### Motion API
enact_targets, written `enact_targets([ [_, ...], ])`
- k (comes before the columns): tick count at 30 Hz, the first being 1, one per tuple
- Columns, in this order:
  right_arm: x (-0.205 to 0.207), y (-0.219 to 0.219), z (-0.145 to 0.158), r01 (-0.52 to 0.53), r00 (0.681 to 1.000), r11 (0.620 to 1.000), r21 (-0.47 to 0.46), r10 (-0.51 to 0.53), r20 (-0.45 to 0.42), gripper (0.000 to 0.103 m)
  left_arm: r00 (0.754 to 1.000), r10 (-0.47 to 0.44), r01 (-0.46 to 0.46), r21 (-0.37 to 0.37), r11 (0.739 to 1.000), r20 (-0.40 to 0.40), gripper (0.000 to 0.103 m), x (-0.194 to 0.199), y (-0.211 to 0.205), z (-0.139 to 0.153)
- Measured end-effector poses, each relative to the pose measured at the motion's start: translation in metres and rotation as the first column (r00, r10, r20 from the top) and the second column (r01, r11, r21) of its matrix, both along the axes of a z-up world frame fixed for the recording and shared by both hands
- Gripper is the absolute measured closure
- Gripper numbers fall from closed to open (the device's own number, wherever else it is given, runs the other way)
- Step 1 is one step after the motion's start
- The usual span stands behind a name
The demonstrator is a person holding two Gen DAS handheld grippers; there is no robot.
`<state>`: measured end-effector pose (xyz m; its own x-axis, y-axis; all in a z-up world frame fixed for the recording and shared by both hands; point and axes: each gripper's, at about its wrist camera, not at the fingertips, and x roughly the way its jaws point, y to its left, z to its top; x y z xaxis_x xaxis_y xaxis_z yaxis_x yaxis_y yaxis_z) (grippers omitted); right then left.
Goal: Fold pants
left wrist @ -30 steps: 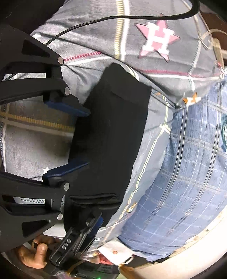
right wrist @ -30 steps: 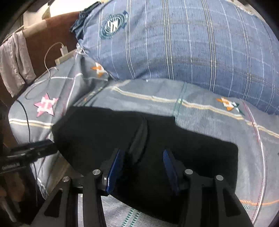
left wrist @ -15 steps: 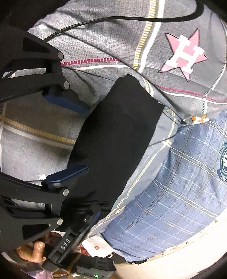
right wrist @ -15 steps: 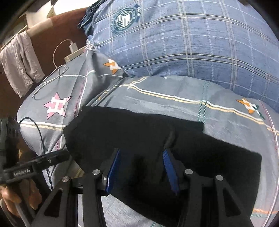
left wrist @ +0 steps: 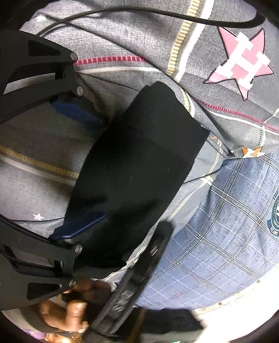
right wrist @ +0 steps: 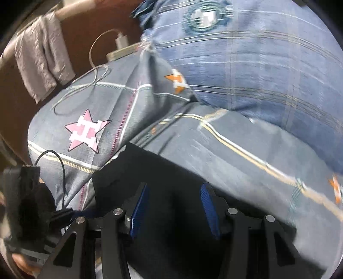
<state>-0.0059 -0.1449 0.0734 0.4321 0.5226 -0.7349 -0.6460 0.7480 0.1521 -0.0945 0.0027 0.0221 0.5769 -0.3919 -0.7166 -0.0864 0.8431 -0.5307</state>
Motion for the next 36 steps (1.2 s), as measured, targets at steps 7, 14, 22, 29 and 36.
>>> enact_targets([
  [7,0.04,0.067,-0.028,-0.141,0.989,0.984,-0.105,0.136,-0.056,0.052,0.998,-0.035,0.039,-0.069,0.997,0.058,0.01,0.007,0.005,-0.003],
  [14,0.055,0.067,-0.045,-0.137,0.983,0.99,0.018,0.138,-0.12,0.068,0.997,-0.008,0.019,-0.139,0.99,0.081,0.014,0.014,0.014,-0.003],
  [22,0.019,-0.009,0.014,-0.079,0.997,0.97,0.229,0.075,0.027,0.102,0.938,-0.208,0.215,0.005,0.977,0.276,0.064,-0.013,-0.027,0.051],
  [29,0.001,-0.097,0.041,0.09,0.991,0.955,0.283,-0.113,0.066,0.099,0.904,-0.313,0.314,0.045,0.948,0.29,0.072,-0.014,-0.067,0.07],
  [36,0.002,-0.057,0.022,0.0,1.0,0.981,0.195,-0.002,0.007,0.047,0.991,-0.064,0.071,-0.057,0.996,0.121,0.035,-0.032,-0.008,0.039],
])
